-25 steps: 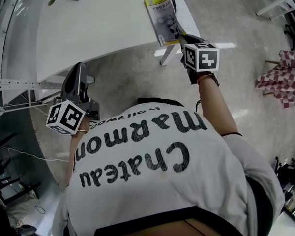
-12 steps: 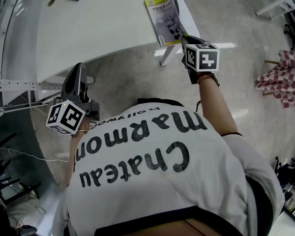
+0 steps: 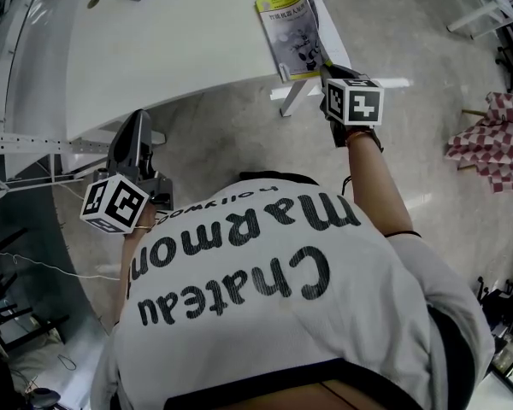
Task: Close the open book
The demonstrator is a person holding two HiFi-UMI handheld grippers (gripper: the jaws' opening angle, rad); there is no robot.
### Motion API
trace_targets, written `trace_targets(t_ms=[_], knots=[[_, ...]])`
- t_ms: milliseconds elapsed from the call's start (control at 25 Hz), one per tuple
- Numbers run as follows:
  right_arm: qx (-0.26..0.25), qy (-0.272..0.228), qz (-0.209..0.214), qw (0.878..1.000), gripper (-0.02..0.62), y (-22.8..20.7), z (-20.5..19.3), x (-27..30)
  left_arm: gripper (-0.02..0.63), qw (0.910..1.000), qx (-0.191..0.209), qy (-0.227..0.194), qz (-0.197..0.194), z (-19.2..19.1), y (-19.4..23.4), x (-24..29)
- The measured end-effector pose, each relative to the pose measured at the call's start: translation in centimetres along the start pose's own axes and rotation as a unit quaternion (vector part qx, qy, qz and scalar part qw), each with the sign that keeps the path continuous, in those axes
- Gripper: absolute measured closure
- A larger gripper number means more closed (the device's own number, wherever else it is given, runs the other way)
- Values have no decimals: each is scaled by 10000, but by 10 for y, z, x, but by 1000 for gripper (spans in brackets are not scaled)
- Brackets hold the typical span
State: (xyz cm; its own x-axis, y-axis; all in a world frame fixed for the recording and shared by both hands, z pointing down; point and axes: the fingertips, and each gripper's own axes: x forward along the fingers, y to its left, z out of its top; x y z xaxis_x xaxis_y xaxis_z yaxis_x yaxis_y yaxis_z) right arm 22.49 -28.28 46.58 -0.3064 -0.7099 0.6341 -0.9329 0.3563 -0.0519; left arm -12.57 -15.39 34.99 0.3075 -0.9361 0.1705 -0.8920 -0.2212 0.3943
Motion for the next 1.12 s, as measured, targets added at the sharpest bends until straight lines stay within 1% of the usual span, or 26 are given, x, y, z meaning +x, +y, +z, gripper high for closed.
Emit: trace_targets(t_ms=[400,840,1120], knots=[[104,14,-138,9999,560,-12,-4,2,583,10000,9,-6,61,0,1,-4],[196,52,-191,9996,560,-21,-9,5,583,9999,3,-22,130,0,2,-5],[265,16,-270,9993,560,-30,-11,7,583,9997,-13,-2,227,-4,5,-7]])
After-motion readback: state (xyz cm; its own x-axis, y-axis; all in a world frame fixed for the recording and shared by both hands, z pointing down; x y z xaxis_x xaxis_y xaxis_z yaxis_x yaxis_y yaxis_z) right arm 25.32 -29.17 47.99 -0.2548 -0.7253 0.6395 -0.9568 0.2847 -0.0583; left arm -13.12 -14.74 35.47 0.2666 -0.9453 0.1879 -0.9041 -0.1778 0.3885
